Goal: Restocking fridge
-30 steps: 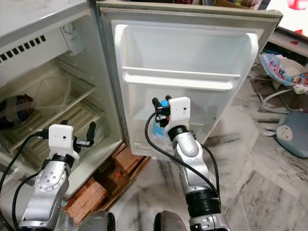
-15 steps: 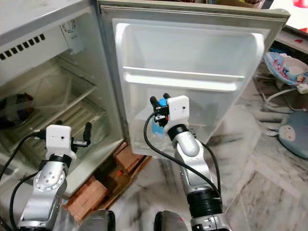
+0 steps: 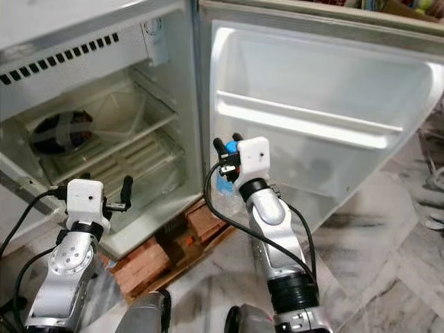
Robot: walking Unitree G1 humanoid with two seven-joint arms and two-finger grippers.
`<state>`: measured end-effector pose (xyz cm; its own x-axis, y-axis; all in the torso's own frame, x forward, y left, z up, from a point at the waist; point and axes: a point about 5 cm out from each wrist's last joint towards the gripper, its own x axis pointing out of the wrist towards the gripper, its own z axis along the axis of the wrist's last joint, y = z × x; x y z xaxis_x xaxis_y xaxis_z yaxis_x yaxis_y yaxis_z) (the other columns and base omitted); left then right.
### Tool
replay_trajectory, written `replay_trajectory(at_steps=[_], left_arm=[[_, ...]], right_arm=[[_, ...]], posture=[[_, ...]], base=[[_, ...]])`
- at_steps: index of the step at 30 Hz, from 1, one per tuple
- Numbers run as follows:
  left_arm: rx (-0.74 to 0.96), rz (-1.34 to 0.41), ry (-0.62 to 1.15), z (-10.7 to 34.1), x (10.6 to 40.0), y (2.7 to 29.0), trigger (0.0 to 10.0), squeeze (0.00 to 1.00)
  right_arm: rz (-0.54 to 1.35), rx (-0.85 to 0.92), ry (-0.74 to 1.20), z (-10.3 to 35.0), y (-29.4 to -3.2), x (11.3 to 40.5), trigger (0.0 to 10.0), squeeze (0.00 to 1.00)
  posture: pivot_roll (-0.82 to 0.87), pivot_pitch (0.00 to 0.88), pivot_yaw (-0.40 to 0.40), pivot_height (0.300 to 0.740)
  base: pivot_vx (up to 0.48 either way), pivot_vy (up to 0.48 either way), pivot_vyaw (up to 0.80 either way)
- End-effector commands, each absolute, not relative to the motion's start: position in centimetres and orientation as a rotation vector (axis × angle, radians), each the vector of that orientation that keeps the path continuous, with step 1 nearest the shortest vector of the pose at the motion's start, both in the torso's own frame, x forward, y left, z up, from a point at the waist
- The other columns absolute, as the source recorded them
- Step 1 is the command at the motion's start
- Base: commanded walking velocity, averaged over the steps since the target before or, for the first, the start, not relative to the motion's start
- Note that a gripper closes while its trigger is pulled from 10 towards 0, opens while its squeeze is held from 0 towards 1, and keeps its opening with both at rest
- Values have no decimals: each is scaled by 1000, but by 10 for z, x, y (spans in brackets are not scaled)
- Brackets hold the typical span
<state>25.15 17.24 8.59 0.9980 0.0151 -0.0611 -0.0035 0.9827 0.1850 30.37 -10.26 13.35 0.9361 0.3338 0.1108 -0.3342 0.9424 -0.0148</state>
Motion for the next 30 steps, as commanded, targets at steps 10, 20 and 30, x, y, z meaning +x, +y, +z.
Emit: replay_trajectory(at_steps=[10,20,30], left_arm=[[190,4,82,82,250,172,10000,0],[187,0,83,82,252,171,10000,0],[188,3,79,82,254,170,10000,0]], right_arm=[[335,11,-143,139,-103,302,10000,0],[334,14,-137,138,-103,303,10000,0],[338,14,-140,138,-102,303,10000,0]], posture=[[119,123,-35,740],[114,125,-36,675],[118,121,-38,622]], base=[[0,0,0],[0,0,0],[0,0,0]])
